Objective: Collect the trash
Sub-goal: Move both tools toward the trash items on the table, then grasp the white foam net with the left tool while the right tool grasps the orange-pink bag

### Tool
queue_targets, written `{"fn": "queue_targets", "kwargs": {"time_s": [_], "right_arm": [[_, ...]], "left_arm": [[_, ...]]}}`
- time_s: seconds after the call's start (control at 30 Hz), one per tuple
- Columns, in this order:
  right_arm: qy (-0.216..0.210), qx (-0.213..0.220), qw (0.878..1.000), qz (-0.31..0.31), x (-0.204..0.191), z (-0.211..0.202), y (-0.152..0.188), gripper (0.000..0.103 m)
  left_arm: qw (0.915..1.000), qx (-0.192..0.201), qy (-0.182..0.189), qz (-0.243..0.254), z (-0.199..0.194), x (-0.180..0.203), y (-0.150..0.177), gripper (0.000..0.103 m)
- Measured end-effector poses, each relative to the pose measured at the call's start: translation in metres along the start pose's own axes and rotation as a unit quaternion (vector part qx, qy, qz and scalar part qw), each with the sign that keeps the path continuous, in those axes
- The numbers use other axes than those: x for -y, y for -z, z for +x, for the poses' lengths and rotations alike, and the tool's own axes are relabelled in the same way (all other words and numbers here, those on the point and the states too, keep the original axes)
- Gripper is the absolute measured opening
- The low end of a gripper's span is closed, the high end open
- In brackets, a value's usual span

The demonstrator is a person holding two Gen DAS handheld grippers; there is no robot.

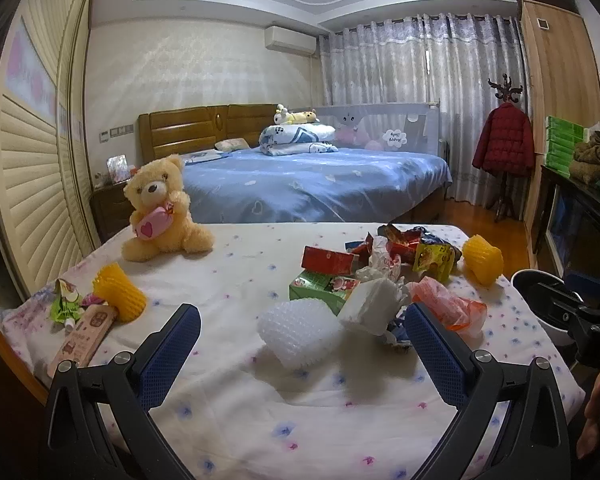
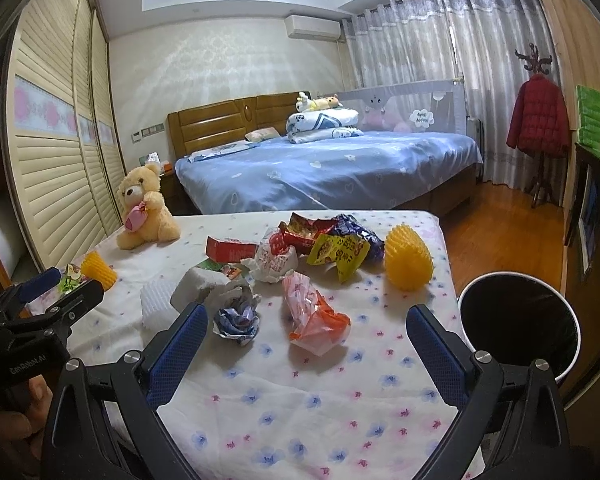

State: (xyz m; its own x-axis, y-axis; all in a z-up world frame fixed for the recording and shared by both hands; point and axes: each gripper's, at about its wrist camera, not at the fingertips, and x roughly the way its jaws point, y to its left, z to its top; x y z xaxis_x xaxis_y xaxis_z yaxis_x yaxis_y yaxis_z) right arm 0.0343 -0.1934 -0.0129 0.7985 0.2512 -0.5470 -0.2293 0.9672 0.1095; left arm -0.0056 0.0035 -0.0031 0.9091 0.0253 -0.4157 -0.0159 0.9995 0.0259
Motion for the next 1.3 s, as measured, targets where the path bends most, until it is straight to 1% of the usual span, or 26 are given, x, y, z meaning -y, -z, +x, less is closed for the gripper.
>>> {"fn": "queue_targets", "kwargs": {"time_s": [0.23,0.37,0.53,0.63,0.73,0.77,0.8,0.83,0.9,0.93,0.97,1.0,1.03,1.07,1.1,1.13,1.17,1.2,1.3], "right_arm": [[-0.002,-0.035,0.999,0.013,0.004,0.018,0.004,0.100],[-0.008,-0.062,0.998,0.010,0.003,0.032,0.005,0.100],[-0.007,-0.100,0.995,0.009,0.004,0.058,0.008,0.099],[-0.006,-0.117,0.993,0.013,0.007,0.070,0.009,0.092],[-0.007,-0.135,0.991,0.020,0.011,0.085,0.010,0.088],[-0.007,-0.141,0.990,0.023,0.013,0.089,0.010,0.084],[-0.008,-0.148,0.989,0.026,0.015,0.094,0.011,0.082],[-0.007,-0.154,0.988,0.028,0.016,0.099,0.011,0.081],[-0.008,-0.163,0.986,0.033,0.019,0.107,0.011,0.075],[-0.009,-0.167,0.985,0.035,0.020,0.110,0.011,0.073],[-0.010,-0.171,0.985,0.037,0.021,0.112,0.012,0.064],[-0.012,-0.176,0.983,0.038,0.022,0.116,0.013,0.054],[-0.013,-0.181,0.983,0.040,0.023,0.118,0.014,0.052],[-0.015,-0.180,0.983,0.043,0.023,0.118,0.014,0.050],[-0.016,-0.177,0.983,0.043,0.024,0.118,0.014,0.047],[-0.016,-0.175,0.984,0.042,0.024,0.117,0.014,0.046],[-0.016,-0.173,0.984,0.041,0.024,0.114,0.014,0.041],[-0.017,-0.172,0.984,0.040,0.025,0.114,0.014,0.039],[-0.018,-0.167,0.985,0.042,0.027,0.108,0.014,0.038]], "left_arm": [[0.9996,-0.029,-0.001,-0.004,0.019,-0.009,0.004,0.102],[0.9981,-0.059,-0.001,-0.014,0.039,-0.019,0.004,0.102],[0.9942,-0.105,0.001,-0.024,0.072,-0.030,0.003,0.102],[0.9912,-0.126,0.005,-0.038,0.093,-0.037,0.000,0.102],[0.9877,-0.147,0.017,-0.051,0.116,-0.042,-0.003,0.099],[0.9865,-0.154,0.021,-0.052,0.123,-0.042,-0.003,0.096],[0.9853,-0.160,0.025,-0.054,0.128,-0.043,-0.004,0.091],[0.9844,-0.164,0.029,-0.056,0.132,-0.043,-0.004,0.088],[0.9817,-0.174,0.041,-0.064,0.141,-0.044,-0.004,0.076],[0.9801,-0.179,0.048,-0.070,0.146,-0.045,-0.004,0.073],[0.9787,-0.184,0.053,-0.074,0.150,-0.046,-0.004,0.065],[0.9777,-0.187,0.058,-0.076,0.154,-0.047,-0.002,0.054],[0.9772,-0.188,0.061,-0.077,0.157,-0.049,-0.001,0.048],[0.9760,-0.192,0.065,-0.078,0.161,-0.049,-0.001,0.031],[0.9751,-0.197,0.068,-0.078,0.164,-0.048,0.000,0.023],[0.9746,-0.199,0.070,-0.076,0.167,-0.048,0.000,0.023],[0.9749,-0.197,0.070,-0.076,0.167,-0.048,0.000,0.020],[0.9756,-0.194,0.069,-0.075,0.167,-0.048,-0.001,0.018],[0.9795,-0.176,0.066,-0.071,0.160,-0.048,-0.006,0.016]]}}
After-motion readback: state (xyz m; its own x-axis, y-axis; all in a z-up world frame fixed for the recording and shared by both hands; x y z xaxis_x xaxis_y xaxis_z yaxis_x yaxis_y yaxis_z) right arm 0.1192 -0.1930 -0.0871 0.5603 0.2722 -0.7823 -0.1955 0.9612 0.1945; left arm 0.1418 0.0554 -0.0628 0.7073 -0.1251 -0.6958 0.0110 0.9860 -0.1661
